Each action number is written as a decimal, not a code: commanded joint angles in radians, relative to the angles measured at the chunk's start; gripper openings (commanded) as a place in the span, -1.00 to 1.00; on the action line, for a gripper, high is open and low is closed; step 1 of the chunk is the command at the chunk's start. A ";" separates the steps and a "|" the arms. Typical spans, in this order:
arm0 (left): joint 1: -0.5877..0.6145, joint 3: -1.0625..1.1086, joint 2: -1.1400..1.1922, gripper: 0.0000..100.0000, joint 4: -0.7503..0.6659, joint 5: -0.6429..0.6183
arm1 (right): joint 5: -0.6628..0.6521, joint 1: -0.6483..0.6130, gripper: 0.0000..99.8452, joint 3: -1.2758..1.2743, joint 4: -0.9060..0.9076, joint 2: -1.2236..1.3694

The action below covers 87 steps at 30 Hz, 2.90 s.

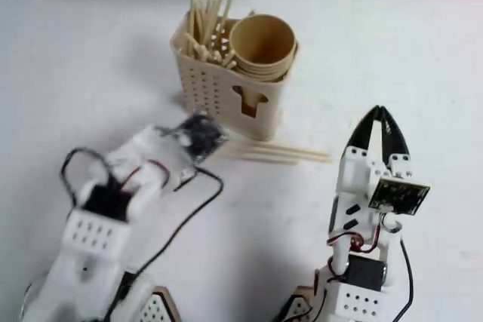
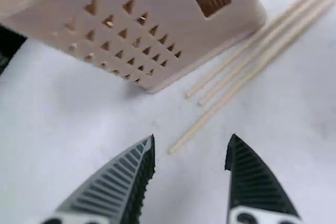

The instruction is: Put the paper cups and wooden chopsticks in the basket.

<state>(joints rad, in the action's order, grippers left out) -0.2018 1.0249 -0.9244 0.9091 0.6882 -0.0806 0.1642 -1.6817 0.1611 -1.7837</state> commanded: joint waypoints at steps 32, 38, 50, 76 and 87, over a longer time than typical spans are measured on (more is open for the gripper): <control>-0.213 -0.819 1.228 -0.56 0.069 0.494 | 0.003 0.010 -0.96 -0.003 -0.041 -0.004; -0.209 -1.023 1.346 -0.56 0.189 0.496 | 0.003 0.010 -0.96 -0.003 -0.042 -0.004; -0.213 -1.175 1.454 -0.56 0.249 0.496 | 0.003 0.010 -0.96 -0.003 -0.042 -0.004; -0.225 -1.840 1.919 -0.73 0.729 0.643 | 0.003 0.010 -0.96 -0.003 -0.042 -0.004; -0.234 -2.005 2.011 -0.95 0.876 0.624 | 0.003 0.010 -0.96 -0.003 -0.042 -0.004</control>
<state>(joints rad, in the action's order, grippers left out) -0.4227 -0.9544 1.0779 1.7806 1.3234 -0.0806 0.1718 -1.6817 0.1412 -1.7837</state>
